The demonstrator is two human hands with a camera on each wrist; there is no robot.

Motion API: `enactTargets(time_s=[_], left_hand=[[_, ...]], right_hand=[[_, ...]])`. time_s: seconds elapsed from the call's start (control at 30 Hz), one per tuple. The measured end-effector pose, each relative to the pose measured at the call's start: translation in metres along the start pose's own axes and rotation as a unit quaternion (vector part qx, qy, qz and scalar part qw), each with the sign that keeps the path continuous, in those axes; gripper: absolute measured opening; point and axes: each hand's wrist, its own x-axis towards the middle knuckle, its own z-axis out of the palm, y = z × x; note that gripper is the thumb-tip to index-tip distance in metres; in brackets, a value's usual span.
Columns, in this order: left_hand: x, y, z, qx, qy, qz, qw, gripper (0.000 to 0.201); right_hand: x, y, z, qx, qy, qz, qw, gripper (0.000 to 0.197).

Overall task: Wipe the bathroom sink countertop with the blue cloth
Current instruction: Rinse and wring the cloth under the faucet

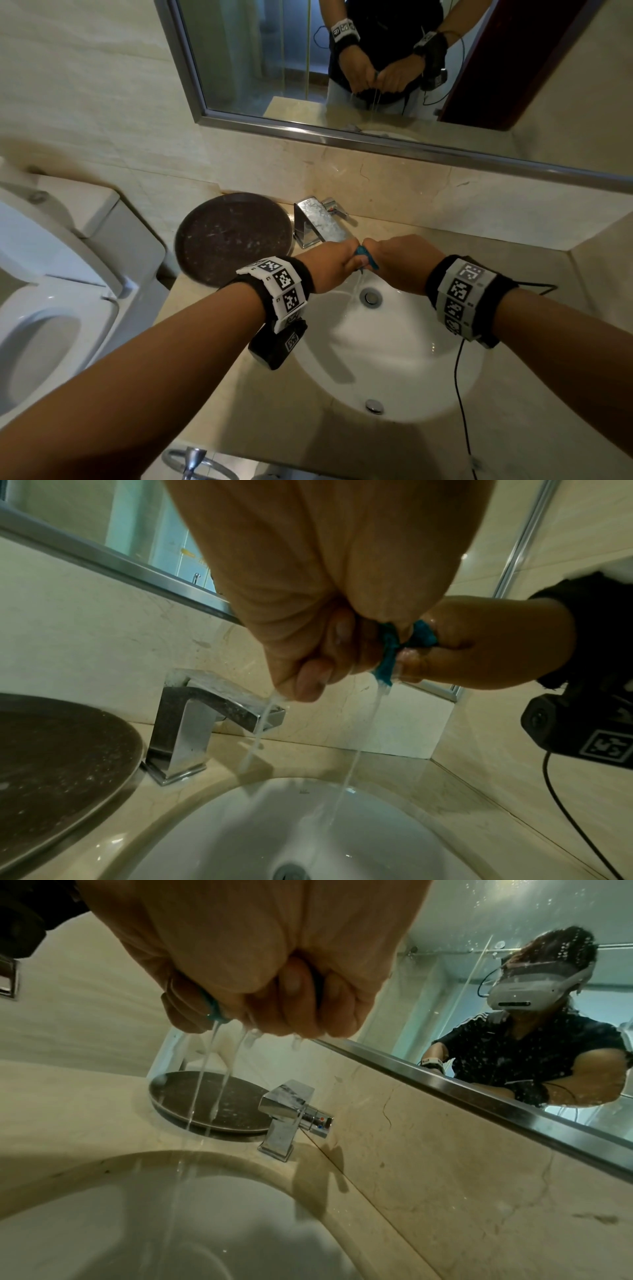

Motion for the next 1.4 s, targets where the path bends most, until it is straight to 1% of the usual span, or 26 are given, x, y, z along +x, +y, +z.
enactTargets(time_s=[0.1, 0.3, 0.37, 0.4, 0.43, 0.47, 0.53, 0.57, 0.6, 0.67, 0.7, 0.73, 0.8, 0.87, 0.93, 0.97, 1.03, 1.07, 1.1, 1.13, 1.2, 1.3, 1.4], left_hand=[[0.002, 0.000, 0.001, 0.010, -0.006, 0.002, 1.000, 0.028], [0.004, 0.001, 0.001, 0.031, 0.003, -0.004, 1.000, 0.030], [0.005, 0.003, 0.000, 0.030, 0.006, -0.011, 0.999, 0.029], [0.006, 0.003, 0.000, 0.022, 0.004, -0.016, 1.000, 0.028], [0.006, 0.004, -0.001, 0.014, -0.002, -0.020, 1.000, 0.026], [0.006, 0.003, -0.003, 0.013, -0.010, -0.018, 1.000, 0.023], [0.006, 0.002, -0.007, 0.034, -0.015, -0.003, 0.999, 0.024], [0.004, 0.001, -0.008, 0.043, -0.011, 0.005, 0.999, 0.026], [0.003, 0.001, -0.008, 0.044, -0.004, 0.013, 0.999, 0.026], [0.001, 0.001, -0.008, 0.040, 0.011, 0.031, 0.999, 0.025], [0.000, 0.002, -0.007, 0.038, 0.016, 0.040, 0.998, 0.024], [0.000, 0.003, -0.006, 0.034, 0.016, 0.048, 0.998, 0.022], [0.000, 0.006, -0.006, 0.025, 0.011, 0.056, 0.998, 0.018], [-0.002, 0.007, -0.006, 0.014, 0.007, 0.055, 0.998, 0.017], [-0.004, 0.007, -0.006, 0.011, -0.001, 0.053, 0.999, 0.019], [-0.006, 0.007, -0.006, 0.015, -0.010, 0.049, 0.999, 0.020], [-0.006, 0.008, -0.005, 0.039, -0.032, 0.036, 0.998, 0.021], [-0.005, 0.009, -0.005, 0.054, -0.045, 0.027, 0.997, 0.021], [-0.004, 0.009, -0.005, 0.071, -0.058, 0.017, 0.996, 0.023], [-0.003, 0.009, -0.004, 0.085, -0.066, 0.008, 0.994, 0.025], [-0.001, 0.008, -0.003, 0.099, -0.073, -0.003, 0.992, 0.029], [-0.002, 0.007, -0.004, 0.111, -0.065, -0.023, 0.991, 0.032], [-0.002, 0.006, -0.010, 0.092, -0.084, -0.011, 0.992, 0.032]], right_hand=[[0.000, 0.000, 0.003, -0.007, -0.003, 0.001, 1.000, 0.029], [0.005, 0.003, 0.007, -0.003, -0.036, 0.029, 0.999, 0.033], [0.005, 0.003, 0.005, 0.030, -0.040, 0.041, 0.998, 0.029], [0.004, 0.003, 0.003, 0.074, -0.046, 0.043, 0.995, 0.025], [0.002, 0.004, 0.001, 0.141, -0.059, 0.043, 0.987, 0.017], [-0.001, 0.006, 0.000, 0.219, -0.066, 0.033, 0.973, 0.010], [-0.005, 0.013, -0.003, 0.337, -0.081, 0.007, 0.938, 0.015], [-0.007, 0.016, -0.002, 0.400, -0.099, 0.016, 0.911, 0.011], [-0.009, 0.018, -0.004, 0.476, -0.123, 0.034, 0.870, 0.010], [-0.011, 0.020, -0.005, 0.595, -0.182, 0.085, 0.779, 0.039], [-0.012, 0.021, -0.004, 0.615, -0.205, 0.092, 0.755, 0.047], [-0.011, 0.021, -0.004, 0.632, -0.221, 0.087, 0.738, 0.048], [-0.010, 0.020, -0.001, 0.645, -0.230, 0.074, 0.725, 0.038], [-0.009, 0.018, 0.000, 0.643, -0.220, 0.076, 0.730, 0.029], [-0.009, 0.015, 0.000, 0.610, -0.209, 0.071, 0.761, 0.020], [-0.009, 0.012, -0.002, 0.578, -0.207, 0.059, 0.787, 0.014], [-0.008, 0.006, -0.006, 0.474, -0.194, 0.029, 0.858, 0.009], [-0.007, 0.004, -0.007, 0.408, -0.177, 0.012, 0.896, 0.012], [-0.006, 0.002, -0.007, 0.344, -0.159, -0.003, 0.925, 0.018], [-0.005, -0.001, -0.006, 0.300, -0.147, -0.004, 0.943, 0.022], [-0.004, -0.005, -0.004, 0.258, -0.132, 0.012, 0.957, 0.025], [-0.004, -0.009, -0.001, 0.236, -0.108, 0.029, 0.965, 0.024], [-0.005, -0.013, -0.001, 0.213, -0.089, 0.041, 0.972, 0.024]])
